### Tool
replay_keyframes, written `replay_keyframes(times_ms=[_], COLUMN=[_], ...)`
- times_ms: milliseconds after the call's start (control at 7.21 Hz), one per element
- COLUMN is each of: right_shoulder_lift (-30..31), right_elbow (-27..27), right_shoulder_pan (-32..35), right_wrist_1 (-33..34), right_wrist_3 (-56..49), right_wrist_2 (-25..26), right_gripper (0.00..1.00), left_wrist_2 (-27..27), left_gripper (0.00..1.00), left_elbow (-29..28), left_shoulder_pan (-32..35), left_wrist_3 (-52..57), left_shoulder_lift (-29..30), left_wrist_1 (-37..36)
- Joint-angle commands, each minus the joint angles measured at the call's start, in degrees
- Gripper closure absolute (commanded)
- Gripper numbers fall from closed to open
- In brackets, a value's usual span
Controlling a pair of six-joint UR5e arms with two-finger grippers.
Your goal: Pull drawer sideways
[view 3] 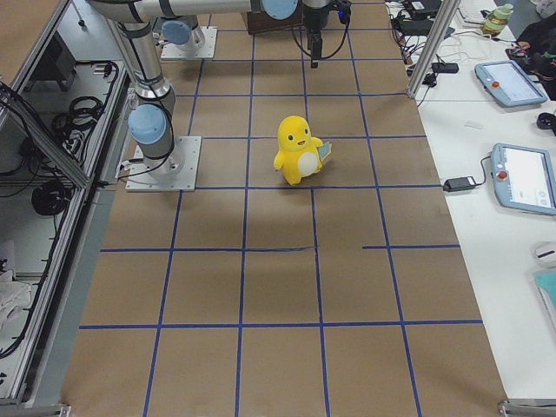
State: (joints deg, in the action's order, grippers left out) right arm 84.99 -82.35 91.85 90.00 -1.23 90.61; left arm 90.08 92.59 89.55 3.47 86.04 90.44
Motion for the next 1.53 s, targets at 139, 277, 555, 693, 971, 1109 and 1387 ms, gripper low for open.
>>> replay_keyframes(times_ms=[139, 277, 555, 693, 971, 1109, 1387], right_shoulder_lift=[0.00, 0.00, 0.00, 0.00, 0.00, 0.00, 0.00], right_elbow=[0.00, 0.00, 0.00, 0.00, 0.00, 0.00, 0.00], right_shoulder_pan=[0.00, 0.00, 0.00, 0.00, 0.00, 0.00, 0.00], right_wrist_1=[0.00, 0.00, 0.00, 0.00, 0.00, 0.00, 0.00], right_wrist_3=[0.00, 0.00, 0.00, 0.00, 0.00, 0.00, 0.00], right_wrist_2=[-0.08, -0.08, -0.08, -0.08, 0.01, -0.08, -0.08], right_gripper=[0.00, 0.00, 0.00, 0.00, 0.00, 0.00, 0.00], left_wrist_2=[0.63, 0.45, 0.63, 0.54, 0.54, 0.37, 0.18], left_gripper=[0.00, 0.00, 0.00, 0.00, 0.00, 0.00, 0.00], left_elbow=[-0.48, -0.74, -0.39, 0.22, 0.22, 0.22, -0.13], left_shoulder_pan=[-0.07, 0.01, -0.08, -0.08, -0.25, -0.25, -0.60], left_wrist_3=[0.65, 0.83, 0.92, 0.92, 0.92, 0.92, 0.92], left_shoulder_lift=[-0.26, -0.35, -0.70, 0.00, -0.08, -0.08, 0.18], left_wrist_1=[0.08, 0.08, 0.52, 0.61, 0.79, 0.79, 0.70])
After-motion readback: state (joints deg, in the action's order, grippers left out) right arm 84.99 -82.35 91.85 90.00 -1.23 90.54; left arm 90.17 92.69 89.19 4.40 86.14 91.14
